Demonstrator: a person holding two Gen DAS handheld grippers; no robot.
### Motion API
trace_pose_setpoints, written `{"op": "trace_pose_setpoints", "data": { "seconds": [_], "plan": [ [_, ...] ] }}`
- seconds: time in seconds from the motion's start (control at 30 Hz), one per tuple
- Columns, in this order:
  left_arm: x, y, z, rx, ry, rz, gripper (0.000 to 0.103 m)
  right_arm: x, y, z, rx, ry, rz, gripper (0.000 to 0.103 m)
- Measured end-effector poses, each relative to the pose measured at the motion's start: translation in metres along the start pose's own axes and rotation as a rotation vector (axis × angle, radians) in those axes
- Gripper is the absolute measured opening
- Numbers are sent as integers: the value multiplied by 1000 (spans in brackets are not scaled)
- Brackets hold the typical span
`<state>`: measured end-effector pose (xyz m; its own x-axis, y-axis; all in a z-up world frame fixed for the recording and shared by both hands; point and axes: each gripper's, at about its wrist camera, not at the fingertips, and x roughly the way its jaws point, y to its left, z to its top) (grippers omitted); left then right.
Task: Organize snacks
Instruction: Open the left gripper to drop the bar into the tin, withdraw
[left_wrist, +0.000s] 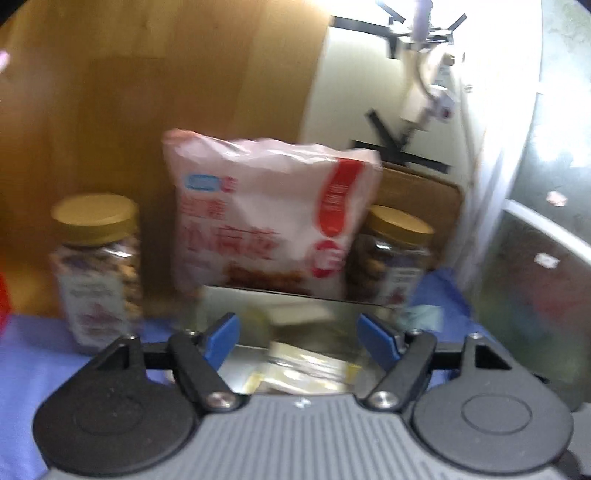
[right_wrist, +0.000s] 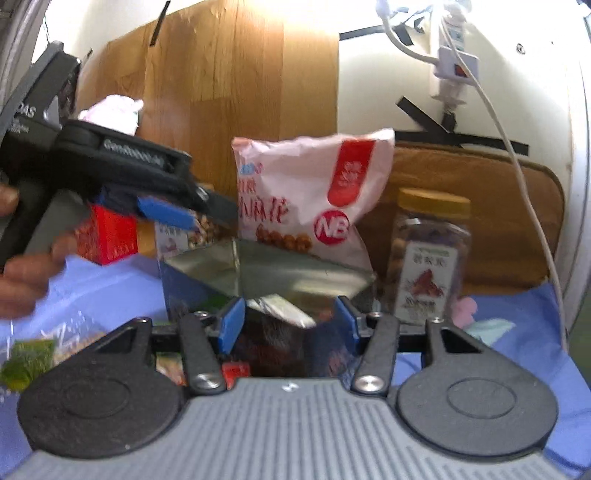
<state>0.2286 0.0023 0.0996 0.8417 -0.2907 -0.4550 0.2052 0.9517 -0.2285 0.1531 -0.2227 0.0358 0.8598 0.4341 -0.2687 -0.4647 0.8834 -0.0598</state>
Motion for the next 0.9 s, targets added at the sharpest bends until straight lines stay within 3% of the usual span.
{"op": "trace_pose_setpoints", "data": {
  "seconds": [0.27,0.37,0.43,0.5,0.7,0.83,0.9],
  "plan": [
    [41,44,-9,-86,142,185,72,24,-11,-13,3,95,-59,56],
    [51,52,-20,-114,181,187,67,29,-21,-14,45,99,-78,55],
    [52,55,-21,-161,192,158,60,32,-26,-16,54,89,-136,55],
    [49,52,-21,-173,195,138,59,34,-37,-18,96,91,-167,54],
    [14,38,-24,-165,130,134,63,13,-38,-14,149,64,-75,55],
    [-19,31,-35,-177,95,117,68,3,-27,-17,171,107,28,57],
    [-30,27,-46,-174,103,106,68,5,-20,-23,173,145,50,67]
  ]
}}
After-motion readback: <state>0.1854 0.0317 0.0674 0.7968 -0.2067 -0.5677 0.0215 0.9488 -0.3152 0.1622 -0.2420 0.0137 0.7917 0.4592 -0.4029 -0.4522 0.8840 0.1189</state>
